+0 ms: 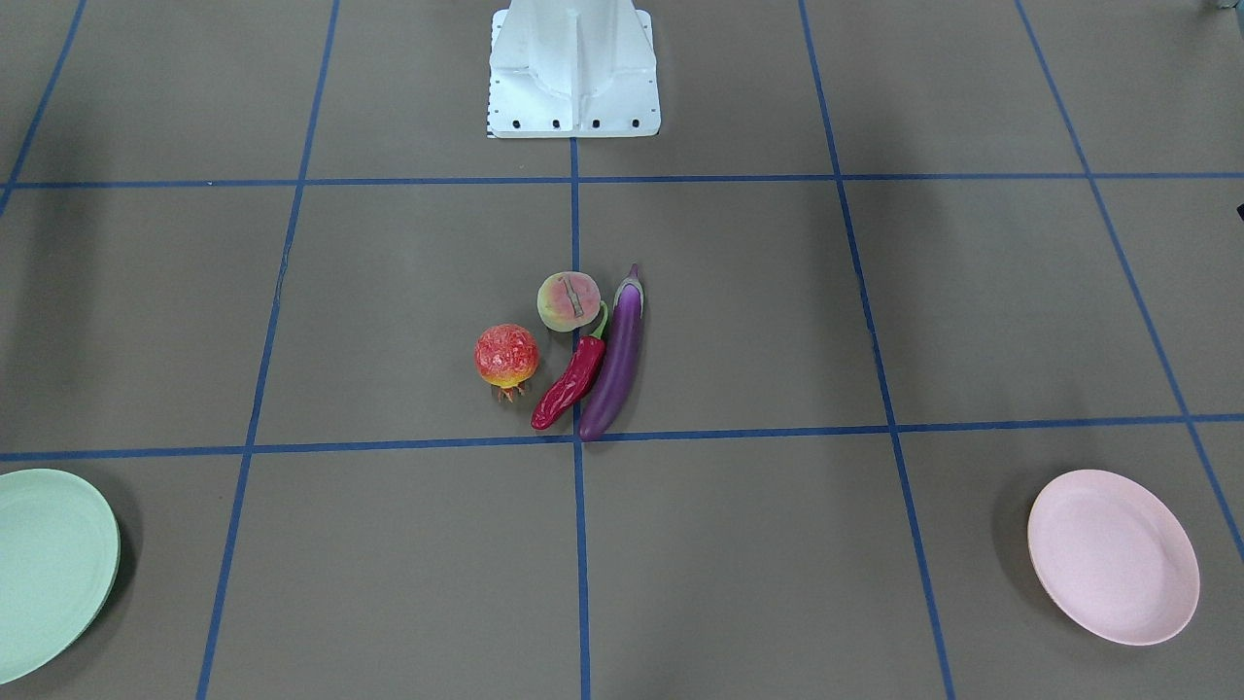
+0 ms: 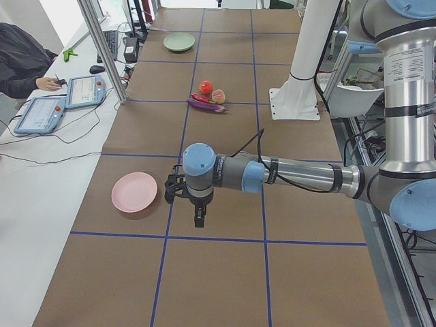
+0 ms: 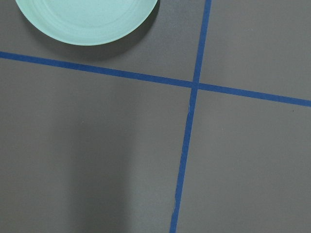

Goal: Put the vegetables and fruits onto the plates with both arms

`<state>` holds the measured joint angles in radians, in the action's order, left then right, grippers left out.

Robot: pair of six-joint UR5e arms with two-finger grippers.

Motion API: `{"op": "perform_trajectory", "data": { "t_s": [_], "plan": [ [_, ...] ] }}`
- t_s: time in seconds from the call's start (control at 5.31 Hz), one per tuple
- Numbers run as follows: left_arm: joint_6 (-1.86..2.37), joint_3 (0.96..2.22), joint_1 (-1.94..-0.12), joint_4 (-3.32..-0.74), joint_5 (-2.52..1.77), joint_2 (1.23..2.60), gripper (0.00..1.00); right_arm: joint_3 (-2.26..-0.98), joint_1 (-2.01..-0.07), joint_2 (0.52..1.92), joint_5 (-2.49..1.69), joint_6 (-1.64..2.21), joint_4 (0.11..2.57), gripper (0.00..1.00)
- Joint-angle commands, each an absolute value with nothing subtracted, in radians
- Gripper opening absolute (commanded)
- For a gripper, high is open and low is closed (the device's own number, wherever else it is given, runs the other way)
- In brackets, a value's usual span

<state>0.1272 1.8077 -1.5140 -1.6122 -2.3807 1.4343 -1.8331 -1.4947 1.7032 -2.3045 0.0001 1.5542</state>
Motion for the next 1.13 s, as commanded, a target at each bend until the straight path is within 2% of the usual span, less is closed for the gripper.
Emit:
{"op": "perform_trajectory", "data": {
  "t_s": [0.0, 0.19, 0.56, 0.75, 0.94],
  "plan": [
    [0.127, 1.816, -1.513, -1.612, -2.381, 1.437, 1.0, -1.826, -1.494, 1.707, -2.309, 0.005, 1.479, 1.0],
    [0.127, 1.816, -1.513, -1.614, -2.381, 1.437, 1.0, -1.828, -1.494, 1.706, -2.319, -0.001, 1.468, 1.0],
    [0.127, 1.815, -1.513, -1.615, -2.382, 1.437, 1.0, -1.821, -1.412, 1.692, -2.402, 0.009, 1.264, 1.0],
    [0.127, 1.815, -1.513, -1.615, -2.381, 1.437, 1.0, -1.763, -1.275, 1.554, -2.386, 0.04, 1.247, 1.0],
    [0.127, 1.815, -1.513, -1.617, -2.382, 1.439, 1.0, -1.76, -1.2, 1.469, -2.379, 0.161, 1.233, 1.0]
  ]
}}
